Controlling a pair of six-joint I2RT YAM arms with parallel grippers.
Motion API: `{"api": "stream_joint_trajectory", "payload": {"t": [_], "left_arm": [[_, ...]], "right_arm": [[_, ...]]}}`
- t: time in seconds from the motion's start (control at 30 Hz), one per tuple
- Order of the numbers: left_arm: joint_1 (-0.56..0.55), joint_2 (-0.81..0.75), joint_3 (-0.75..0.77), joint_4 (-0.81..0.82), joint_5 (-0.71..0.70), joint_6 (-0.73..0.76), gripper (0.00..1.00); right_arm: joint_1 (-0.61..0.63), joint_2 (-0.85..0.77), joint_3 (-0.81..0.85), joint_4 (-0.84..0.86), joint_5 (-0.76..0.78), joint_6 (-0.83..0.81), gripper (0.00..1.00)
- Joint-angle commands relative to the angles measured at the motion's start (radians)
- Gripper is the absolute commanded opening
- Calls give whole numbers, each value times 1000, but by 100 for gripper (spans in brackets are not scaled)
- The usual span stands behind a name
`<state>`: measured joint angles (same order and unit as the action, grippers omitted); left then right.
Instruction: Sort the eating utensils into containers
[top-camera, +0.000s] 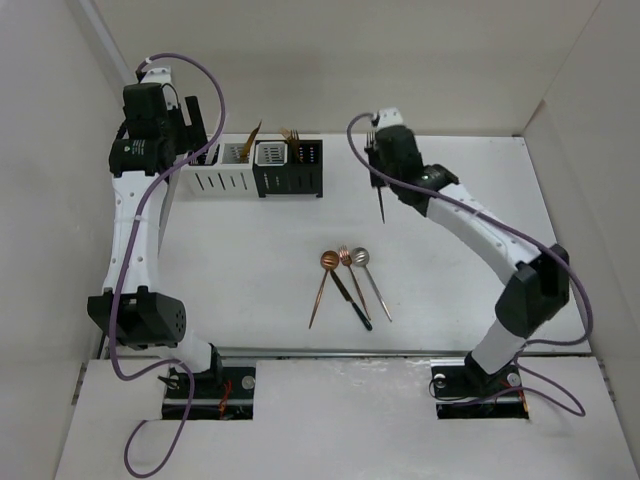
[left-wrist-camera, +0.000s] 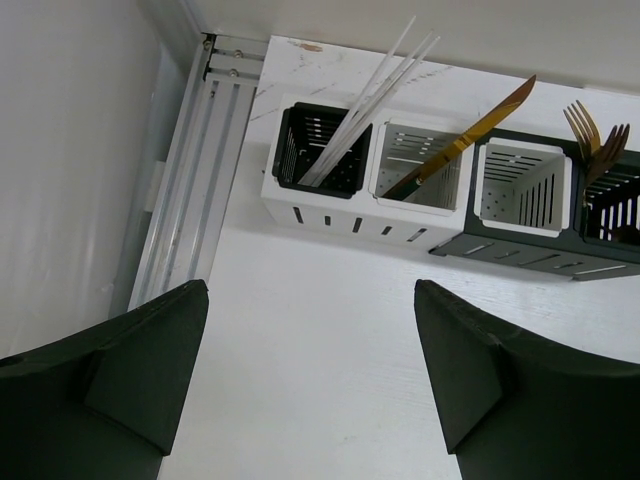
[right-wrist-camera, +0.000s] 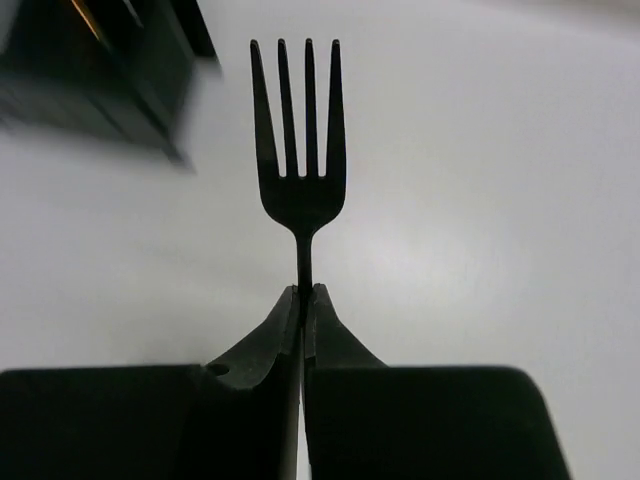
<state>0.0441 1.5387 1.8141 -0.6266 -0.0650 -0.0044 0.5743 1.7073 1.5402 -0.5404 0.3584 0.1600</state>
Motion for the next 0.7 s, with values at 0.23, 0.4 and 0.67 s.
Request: {"api": "stream_joint_trajectory", "payload": {"t": [0.23,0.4,0.67], "left_arm": [[17,26,8,19,-33,9,82],[45,37,-2,19,-42,9,82],[54,55,-12,28,-52,18,82]], "right_arm": [[-2,366,524,829,-140,-200,0],[19,621,814,896,-168,-180,0],[38,672,666,933,-139,-114,0]]}}
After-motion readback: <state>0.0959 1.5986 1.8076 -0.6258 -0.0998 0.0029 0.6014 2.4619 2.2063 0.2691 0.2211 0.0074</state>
